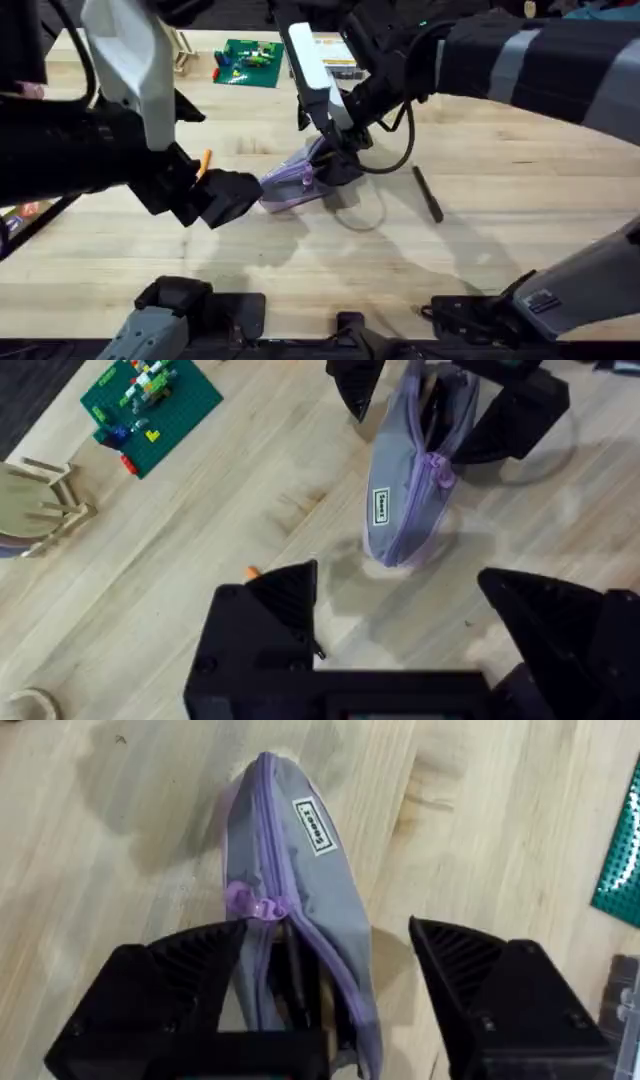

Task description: Unzip the bag, pick up the pens from the table one at a time and place them inside, then zip the bag closed.

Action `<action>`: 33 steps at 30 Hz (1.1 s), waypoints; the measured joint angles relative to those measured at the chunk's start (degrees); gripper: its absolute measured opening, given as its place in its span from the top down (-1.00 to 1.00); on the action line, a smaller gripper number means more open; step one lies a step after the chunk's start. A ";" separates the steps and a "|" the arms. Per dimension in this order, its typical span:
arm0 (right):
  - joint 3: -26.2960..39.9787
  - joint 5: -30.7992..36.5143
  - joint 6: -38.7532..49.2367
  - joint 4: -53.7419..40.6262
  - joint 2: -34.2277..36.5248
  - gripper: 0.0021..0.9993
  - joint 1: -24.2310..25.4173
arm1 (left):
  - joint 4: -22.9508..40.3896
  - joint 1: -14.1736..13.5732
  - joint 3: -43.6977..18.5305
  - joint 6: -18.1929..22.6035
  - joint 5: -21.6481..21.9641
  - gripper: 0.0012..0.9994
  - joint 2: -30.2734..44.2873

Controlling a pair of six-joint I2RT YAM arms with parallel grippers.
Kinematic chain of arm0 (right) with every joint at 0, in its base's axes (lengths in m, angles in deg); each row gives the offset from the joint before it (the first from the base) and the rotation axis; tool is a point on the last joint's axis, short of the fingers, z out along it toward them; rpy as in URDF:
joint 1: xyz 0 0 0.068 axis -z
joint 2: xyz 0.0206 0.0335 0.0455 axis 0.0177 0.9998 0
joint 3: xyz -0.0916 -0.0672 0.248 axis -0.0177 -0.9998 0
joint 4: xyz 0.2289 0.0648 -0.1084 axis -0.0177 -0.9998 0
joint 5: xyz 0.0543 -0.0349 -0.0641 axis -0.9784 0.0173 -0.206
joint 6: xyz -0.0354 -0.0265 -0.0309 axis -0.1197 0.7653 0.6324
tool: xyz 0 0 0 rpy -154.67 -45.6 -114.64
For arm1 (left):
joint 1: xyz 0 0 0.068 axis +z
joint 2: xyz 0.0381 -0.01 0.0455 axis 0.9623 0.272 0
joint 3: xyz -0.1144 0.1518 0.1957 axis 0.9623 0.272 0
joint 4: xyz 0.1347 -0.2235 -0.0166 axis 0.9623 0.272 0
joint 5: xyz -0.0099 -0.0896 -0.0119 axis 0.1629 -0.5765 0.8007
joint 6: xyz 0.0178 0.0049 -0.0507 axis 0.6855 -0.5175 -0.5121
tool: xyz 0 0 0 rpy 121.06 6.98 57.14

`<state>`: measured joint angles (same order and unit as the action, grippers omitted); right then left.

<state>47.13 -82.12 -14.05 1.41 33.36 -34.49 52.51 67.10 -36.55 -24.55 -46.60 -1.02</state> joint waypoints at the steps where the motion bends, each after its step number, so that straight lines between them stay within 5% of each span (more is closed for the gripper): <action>1: 0.00 0.03 0.00 -0.11 -0.20 -1.00 0.00 | 0.02 0.00 0.00 0.00 -0.01 -0.99 0.00; 18: 0.00 -0.24 -4.52 -4.52 -13.09 -1.00 2.31 | 0.00 0.00 0.02 0.00 -0.01 -0.99 0.00; 33: 0.00 -0.24 -10.04 -4.96 -13.90 -1.00 3.72 | 0.00 0.00 0.00 0.00 -0.01 -0.99 0.00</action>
<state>47.13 -82.36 -24.09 -3.56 19.46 -30.77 52.51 67.10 -36.55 -24.55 -46.61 -1.02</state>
